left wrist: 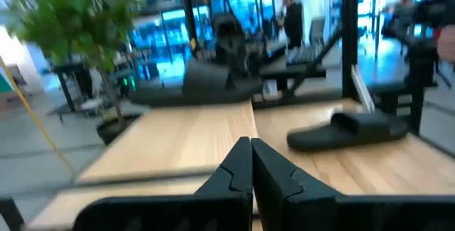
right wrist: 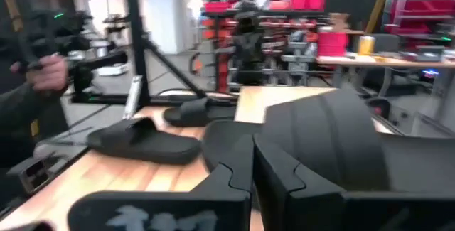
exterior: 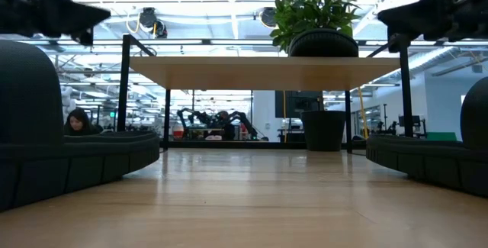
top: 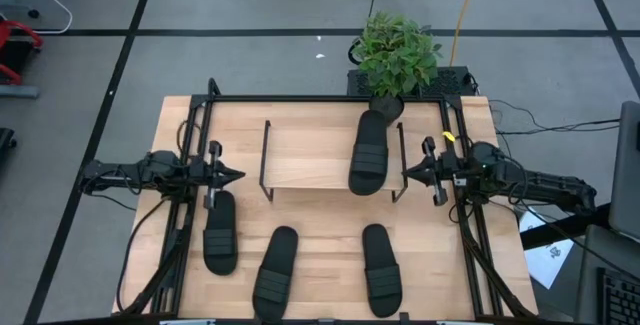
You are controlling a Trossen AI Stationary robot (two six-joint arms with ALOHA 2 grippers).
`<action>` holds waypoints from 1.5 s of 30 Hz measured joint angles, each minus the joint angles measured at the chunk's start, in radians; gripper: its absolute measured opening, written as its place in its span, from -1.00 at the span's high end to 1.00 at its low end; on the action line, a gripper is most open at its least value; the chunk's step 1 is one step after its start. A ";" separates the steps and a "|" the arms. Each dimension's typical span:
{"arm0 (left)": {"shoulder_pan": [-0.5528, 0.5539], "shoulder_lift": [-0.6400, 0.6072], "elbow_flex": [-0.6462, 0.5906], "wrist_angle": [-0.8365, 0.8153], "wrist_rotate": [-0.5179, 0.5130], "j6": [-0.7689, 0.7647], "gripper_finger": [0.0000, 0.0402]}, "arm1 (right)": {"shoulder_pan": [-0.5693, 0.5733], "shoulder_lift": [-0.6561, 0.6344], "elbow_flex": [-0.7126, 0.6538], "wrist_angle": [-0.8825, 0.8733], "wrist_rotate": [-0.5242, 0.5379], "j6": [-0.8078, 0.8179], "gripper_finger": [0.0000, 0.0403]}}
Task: Pick and place slides into the shelf
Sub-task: Put the top left black slide on the shelf
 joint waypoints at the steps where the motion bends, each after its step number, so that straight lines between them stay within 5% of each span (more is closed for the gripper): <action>1: 0.000 0.000 0.000 0.037 0.014 -0.004 1.00 | 0.000 -0.004 -0.001 0.000 -0.020 -0.003 1.00; 5: 0.000 0.012 0.075 0.160 0.119 -0.071 1.00 | 0.000 -0.022 -0.001 0.010 -0.027 0.003 1.00; 14: 0.000 0.267 0.518 -0.057 0.175 -0.052 1.00 | 0.000 -0.026 -0.001 0.016 -0.025 -0.002 1.00; 27: 0.000 0.724 1.142 -1.063 0.071 -0.244 1.00 | 0.000 -0.026 -0.018 0.016 -0.024 -0.002 1.00; 38: 0.000 0.875 1.133 -1.530 0.055 -0.494 1.00 | 0.000 -0.026 -0.048 0.107 -0.024 -0.004 1.00; 45: -0.007 0.798 0.976 -1.385 0.160 -0.660 1.00 | 0.000 -0.026 -0.048 0.106 -0.024 -0.003 1.00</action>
